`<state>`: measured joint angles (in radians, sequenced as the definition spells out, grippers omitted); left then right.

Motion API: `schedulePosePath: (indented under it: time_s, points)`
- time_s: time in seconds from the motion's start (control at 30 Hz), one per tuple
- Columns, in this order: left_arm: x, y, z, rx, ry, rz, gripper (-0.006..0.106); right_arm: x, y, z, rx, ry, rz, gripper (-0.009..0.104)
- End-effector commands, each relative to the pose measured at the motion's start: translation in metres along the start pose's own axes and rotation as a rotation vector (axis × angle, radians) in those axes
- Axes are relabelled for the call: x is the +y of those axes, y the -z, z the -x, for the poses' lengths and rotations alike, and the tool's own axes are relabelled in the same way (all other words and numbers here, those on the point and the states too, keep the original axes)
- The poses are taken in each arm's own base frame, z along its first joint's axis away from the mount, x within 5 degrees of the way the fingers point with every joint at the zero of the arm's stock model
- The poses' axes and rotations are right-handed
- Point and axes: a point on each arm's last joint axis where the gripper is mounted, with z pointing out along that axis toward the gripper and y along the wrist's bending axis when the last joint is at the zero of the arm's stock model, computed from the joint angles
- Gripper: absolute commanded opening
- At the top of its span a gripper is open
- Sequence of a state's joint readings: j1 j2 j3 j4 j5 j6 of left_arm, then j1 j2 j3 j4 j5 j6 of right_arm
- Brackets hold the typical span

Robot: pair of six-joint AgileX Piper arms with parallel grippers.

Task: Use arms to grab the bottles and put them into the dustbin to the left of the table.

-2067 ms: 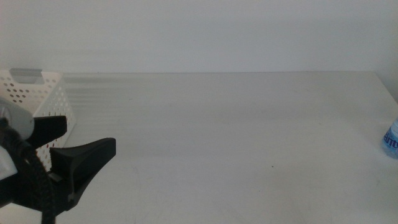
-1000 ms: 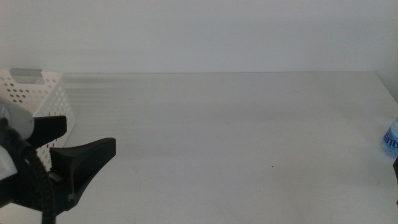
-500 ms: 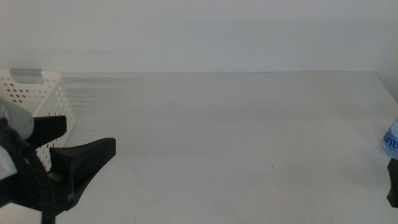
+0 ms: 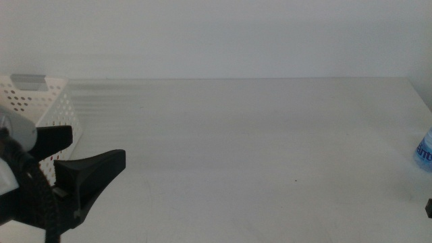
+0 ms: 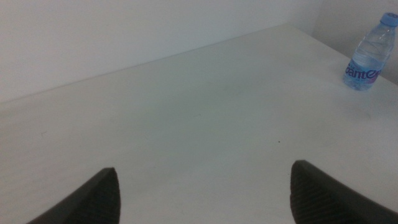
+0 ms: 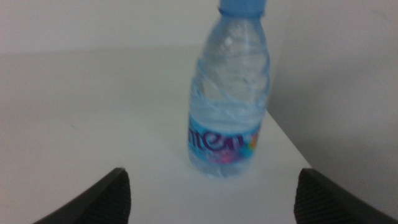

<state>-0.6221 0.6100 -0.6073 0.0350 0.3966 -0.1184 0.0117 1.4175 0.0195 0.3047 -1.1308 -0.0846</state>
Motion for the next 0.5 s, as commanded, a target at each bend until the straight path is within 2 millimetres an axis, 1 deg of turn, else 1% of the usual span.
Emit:
schedulePosePath:
  time_s: [0.0, 0.27, 0.47]
  points:
    - [-0.002, 0.004, 0.015, -0.095, 0.01, -0.015, 0.09, -0.004, -0.004, 0.01, -0.106, -0.003, -0.051, 0.096]
    - [-0.002, 0.004, 0.015, -0.095, 0.01, -0.015, 0.09, 0.0, -0.031, 0.015, -0.102, -0.008, -0.095, 0.096]
    - [-0.002, 0.004, 0.015, -0.095, 0.01, -0.015, 0.09, 0.002, -0.049, 0.025, -0.131, 0.021, -0.136, 0.096]
